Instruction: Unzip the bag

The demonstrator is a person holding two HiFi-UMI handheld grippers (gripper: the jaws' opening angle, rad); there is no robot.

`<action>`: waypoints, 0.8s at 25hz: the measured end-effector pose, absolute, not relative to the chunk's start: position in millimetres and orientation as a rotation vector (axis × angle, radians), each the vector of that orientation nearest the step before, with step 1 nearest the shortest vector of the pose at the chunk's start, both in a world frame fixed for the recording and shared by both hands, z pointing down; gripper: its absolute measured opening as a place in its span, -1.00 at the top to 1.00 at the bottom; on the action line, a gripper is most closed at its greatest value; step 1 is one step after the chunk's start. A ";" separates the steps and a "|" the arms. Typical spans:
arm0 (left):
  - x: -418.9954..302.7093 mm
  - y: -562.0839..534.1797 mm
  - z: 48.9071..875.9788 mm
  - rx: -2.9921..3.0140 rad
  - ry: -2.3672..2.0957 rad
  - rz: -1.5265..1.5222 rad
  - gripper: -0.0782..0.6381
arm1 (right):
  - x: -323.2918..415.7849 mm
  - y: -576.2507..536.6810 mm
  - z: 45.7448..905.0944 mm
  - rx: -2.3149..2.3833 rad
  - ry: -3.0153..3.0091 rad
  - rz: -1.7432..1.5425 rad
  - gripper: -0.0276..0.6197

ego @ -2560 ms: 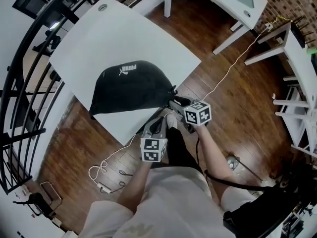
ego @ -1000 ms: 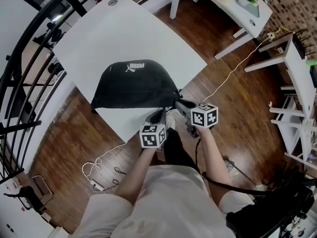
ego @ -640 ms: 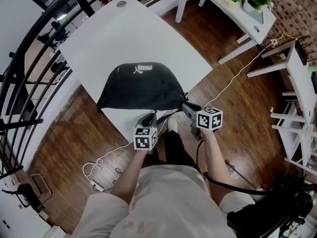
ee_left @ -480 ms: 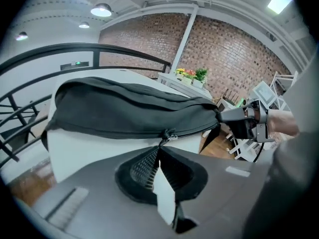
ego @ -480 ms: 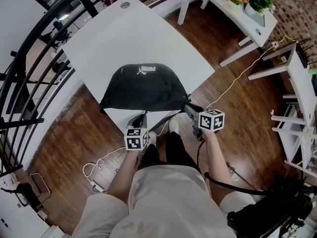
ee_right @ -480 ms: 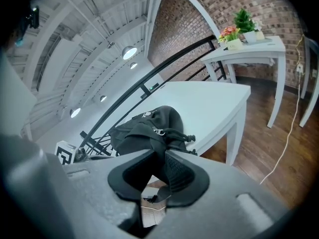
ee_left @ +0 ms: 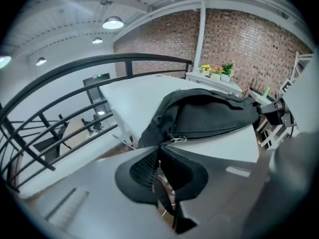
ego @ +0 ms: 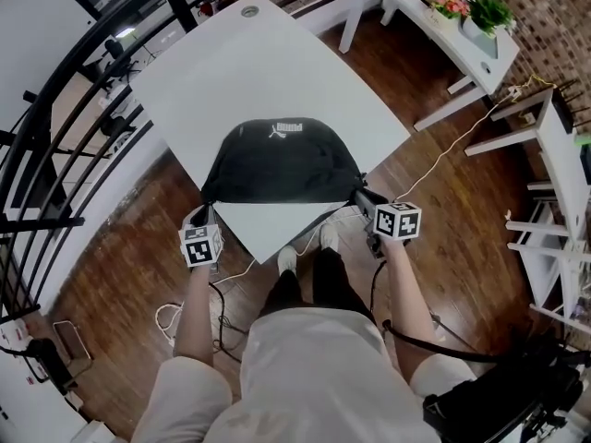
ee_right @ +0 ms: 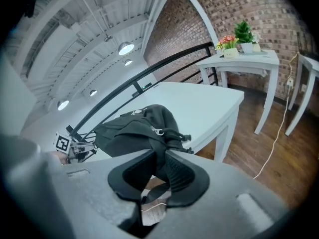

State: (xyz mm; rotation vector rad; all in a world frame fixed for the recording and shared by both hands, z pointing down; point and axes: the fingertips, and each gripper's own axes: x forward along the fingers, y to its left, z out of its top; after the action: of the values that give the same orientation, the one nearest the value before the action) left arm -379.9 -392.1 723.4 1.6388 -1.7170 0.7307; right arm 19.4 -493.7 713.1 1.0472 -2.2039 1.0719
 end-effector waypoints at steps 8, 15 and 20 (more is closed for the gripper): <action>-382.3 -360.7 720.0 1.658 -1.709 0.628 0.63 | 29.5 -483.9 707.7 1.309 -2.093 0.909 0.69; -383.6 -280.1 680.2 1.684 -1.796 0.523 0.73 | 42.0 -404.2 638.5 1.423 -2.241 0.802 0.92; -337.7 -239.1 633.4 1.789 -1.851 0.370 0.73 | 32.0 -332.3 588.8 1.387 -2.402 0.646 0.94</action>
State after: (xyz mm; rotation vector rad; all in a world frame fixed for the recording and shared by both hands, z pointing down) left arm -337.7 -239.1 633.4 1.7892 -1.8508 0.3696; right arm 32.0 -332.3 588.8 1.3872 -2.4024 0.6462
